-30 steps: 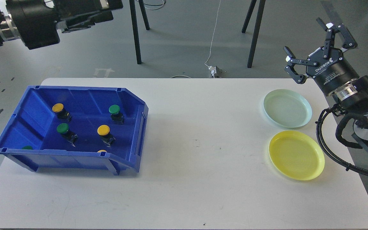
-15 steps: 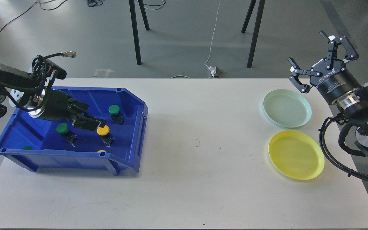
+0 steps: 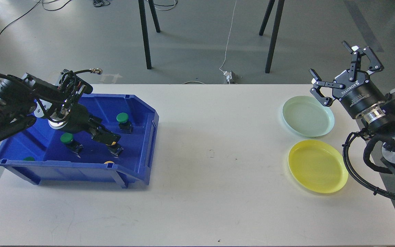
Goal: Pass button and place on color plate
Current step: 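Lower the left gripper into the bin toward a yellow-capped button, then close the left gripper on the yellow-capped button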
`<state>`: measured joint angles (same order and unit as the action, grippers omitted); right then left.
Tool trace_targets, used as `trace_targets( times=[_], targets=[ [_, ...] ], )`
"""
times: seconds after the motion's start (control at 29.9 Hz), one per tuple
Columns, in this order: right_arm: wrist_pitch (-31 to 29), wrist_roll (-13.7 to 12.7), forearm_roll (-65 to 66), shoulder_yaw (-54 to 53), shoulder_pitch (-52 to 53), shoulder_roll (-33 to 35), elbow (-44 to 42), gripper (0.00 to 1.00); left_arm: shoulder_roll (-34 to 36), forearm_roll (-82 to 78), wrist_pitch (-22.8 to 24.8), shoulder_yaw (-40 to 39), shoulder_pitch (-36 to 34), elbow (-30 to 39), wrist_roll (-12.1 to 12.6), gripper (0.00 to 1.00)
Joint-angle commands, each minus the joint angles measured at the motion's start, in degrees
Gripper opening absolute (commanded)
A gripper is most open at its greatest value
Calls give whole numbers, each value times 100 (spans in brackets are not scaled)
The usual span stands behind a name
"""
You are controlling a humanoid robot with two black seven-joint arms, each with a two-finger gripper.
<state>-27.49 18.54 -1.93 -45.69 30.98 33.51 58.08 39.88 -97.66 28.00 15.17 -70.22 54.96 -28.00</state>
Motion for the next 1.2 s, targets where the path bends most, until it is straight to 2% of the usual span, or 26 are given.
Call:
trace_targets(
  times=[0.0,0.37,0.67,0.84,1.17],
  targets=[
    [-2,0,0,-1,-13,6,2,99,-94,2,0,3,61,-151,0,98],
    [-2,0,0,-1,-65,6,-25,99,-797,37,0,-6,378,-925,0,98],
    [7,0,0,-10,-153,6,-25,99,-868,28,0,-6,456,-1136,0,97],
    [-2,0,0,-19,-180,6,-25,99,-868,11,0,3,606,-1207,0,90],
    [-2,0,0,-1,-197,-3,-69,99,-868,37,0,-41,659,-1224,0,84]
  ],
)
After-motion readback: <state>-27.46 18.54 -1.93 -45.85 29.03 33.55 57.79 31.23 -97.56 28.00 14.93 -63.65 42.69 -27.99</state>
